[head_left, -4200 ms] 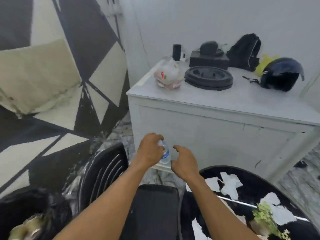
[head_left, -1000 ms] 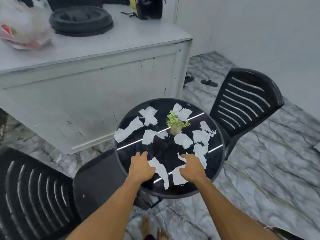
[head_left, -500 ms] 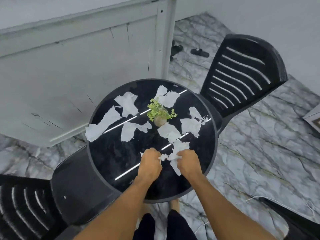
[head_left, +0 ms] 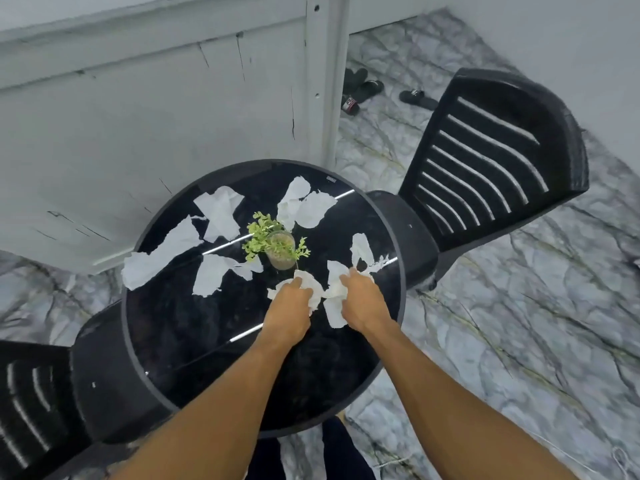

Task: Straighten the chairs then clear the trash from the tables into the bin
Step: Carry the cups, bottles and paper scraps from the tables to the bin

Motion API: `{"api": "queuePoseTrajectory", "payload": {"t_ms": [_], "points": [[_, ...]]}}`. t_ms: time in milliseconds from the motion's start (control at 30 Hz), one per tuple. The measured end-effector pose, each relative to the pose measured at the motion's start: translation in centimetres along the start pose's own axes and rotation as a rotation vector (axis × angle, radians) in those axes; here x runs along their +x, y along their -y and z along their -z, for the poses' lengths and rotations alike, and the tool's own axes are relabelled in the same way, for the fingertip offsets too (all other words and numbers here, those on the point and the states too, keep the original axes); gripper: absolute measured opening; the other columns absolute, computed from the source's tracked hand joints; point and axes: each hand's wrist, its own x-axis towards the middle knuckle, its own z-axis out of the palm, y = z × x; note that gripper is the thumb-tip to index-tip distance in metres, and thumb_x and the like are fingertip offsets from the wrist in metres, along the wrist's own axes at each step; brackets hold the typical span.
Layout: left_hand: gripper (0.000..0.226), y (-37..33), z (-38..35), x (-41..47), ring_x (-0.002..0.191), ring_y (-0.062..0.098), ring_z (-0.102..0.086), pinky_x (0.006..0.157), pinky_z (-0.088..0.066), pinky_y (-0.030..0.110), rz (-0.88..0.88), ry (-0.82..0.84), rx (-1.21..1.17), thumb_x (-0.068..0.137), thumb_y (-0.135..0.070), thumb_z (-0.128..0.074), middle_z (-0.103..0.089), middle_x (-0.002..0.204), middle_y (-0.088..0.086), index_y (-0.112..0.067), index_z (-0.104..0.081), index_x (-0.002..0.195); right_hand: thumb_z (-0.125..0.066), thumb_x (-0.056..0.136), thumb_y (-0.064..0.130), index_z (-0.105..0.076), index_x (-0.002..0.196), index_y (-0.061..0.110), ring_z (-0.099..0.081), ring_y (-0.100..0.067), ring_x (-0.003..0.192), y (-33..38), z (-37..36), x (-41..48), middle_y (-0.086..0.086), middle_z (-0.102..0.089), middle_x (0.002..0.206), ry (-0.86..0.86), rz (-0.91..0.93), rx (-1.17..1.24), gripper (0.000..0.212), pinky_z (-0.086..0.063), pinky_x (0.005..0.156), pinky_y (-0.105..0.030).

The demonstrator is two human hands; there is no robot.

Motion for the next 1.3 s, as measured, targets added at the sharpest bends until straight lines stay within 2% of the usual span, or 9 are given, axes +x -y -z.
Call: {"api": "queuePoseTrajectory", "payload": {"t_ms": [133,267,367,500,633,767,867,1133,1300], "points": [[0.021,0.0,-0.3,-1.0,0.096,0.024,-0.058,0.077,-0.052,0.036,0.084,-0.037,-0.082,0.078,0.008,-0.055,-0.058,0.102,0.007,-0.005,-0.069,0.087,-0.049,0.074,-0.008,-0.061,0.075,0.009,-0.056,-0.024,0.073,-0.4,-0.7,-0.6,-0.004,-0.055,0.079,-0.064,-0.032,0.032,0.02,-0.049,0.061,-0.031],[0.02,1.2,-0.3,-2.4,0.089,0.023,-0.059,0.078,-0.052,0.035,0.154,-0.102,-0.162,0.079,0.006,-0.054,-0.059,0.096,0.007,-0.003,-0.07,0.085,-0.058,0.074,0.003,-0.07,0.082,0.017,-0.047,-0.02,0.099,0.5,-0.7,-0.9,0.006,-0.043,0.068,-0.151,0.107,-0.053,0.02,-0.036,0.083,-0.03],[0.021,2.8,-0.2,-4.3,0.088,0.022,-0.06,0.078,-0.053,0.037,0.214,-0.15,-0.222,0.08,0.005,-0.055,-0.06,0.096,0.005,-0.003,-0.073,0.088,-0.062,0.075,0.009,-0.076,0.094,0.019,-0.037,-0.022,0.13,1.3,-0.9,-0.7,0.001,-0.066,0.094,-0.162,0.149,-0.061,0.026,-0.026,0.103,-0.038],[0.02,5.5,-0.3,-7.1,0.086,0.021,-0.061,0.075,-0.052,0.038,0.273,-0.203,-0.298,0.079,0.004,-0.054,-0.06,0.092,0.005,-0.002,-0.072,0.082,-0.065,0.073,0.007,-0.074,0.109,0.017,-0.023,-0.029,0.145,0.9,-0.6,2.0,-0.002,-0.047,0.142,-0.106,0.128,-0.033,0.039,-0.021,0.117,-0.046],[0.019,7.1,0.1,-10.1,0.083,0.017,-0.059,0.074,-0.051,0.033,0.339,-0.299,-0.377,0.079,0.005,-0.053,-0.061,0.09,0.004,-0.002,-0.071,0.081,-0.054,0.073,-0.005,-0.07,0.111,0.004,-0.059,-0.031,0.11,3.0,-0.8,2.0,-0.011,-0.066,0.111,0.04,0.138,0.034,0.043,-0.05,0.09,-0.033],[0.014,9.5,0.9,-13.8,0.068,0.016,-0.054,0.065,-0.051,0.041,0.394,-0.356,-0.411,0.075,0.007,-0.049,-0.056,0.076,0.004,0.001,-0.06,0.068,-0.054,0.076,0.002,-0.067,0.074,0.008,-0.048,-0.023,0.071,8.6,-4.4,-2.6,0.0,-0.054,0.065,0.105,0.231,0.046,0.014,-0.037,0.063,-0.025],[0.017,12.3,2.0,-17.9,0.067,0.014,-0.051,0.063,-0.051,0.04,0.426,-0.42,-0.416,0.074,0.006,-0.049,-0.049,0.074,-0.004,-0.007,-0.053,0.063,-0.056,0.078,0.007,-0.047,0.053,0.024,-0.045,-0.014,0.059,14.3,-7.1,-6.5,0.006,-0.048,0.054,0.107,0.319,0.187,0.032,-0.036,0.053,-0.021],[0.023,22.8,8.3,-34.2,0.06,0.018,-0.047,0.054,-0.035,0.029,0.506,-0.697,-0.391,0.068,0.001,-0.052,-0.045,0.062,-0.007,-0.017,-0.045,0.054,-0.063,0.075,0.011,-0.072,0.071,0.015,-0.062,-0.015,0.061,34.4,-10.3,-15.7,0.003,-0.068,0.065,0.081,0.63,0.238,0.011,-0.053,0.059,-0.032],[0.009,29.4,13.8,-47.7,0.066,0.023,-0.055,0.061,-0.049,0.044,0.645,-0.953,-0.344,0.067,0.0,-0.053,-0.059,0.07,0.006,-0.004,-0.06,0.062,-0.061,0.076,0.014,-0.073,0.076,0.014,-0.065,-0.019,0.064,48.8,-13.2,-22.4,0.001,-0.07,0.068,0.108,0.892,0.274,0.011,-0.054,0.059,-0.037]]}}
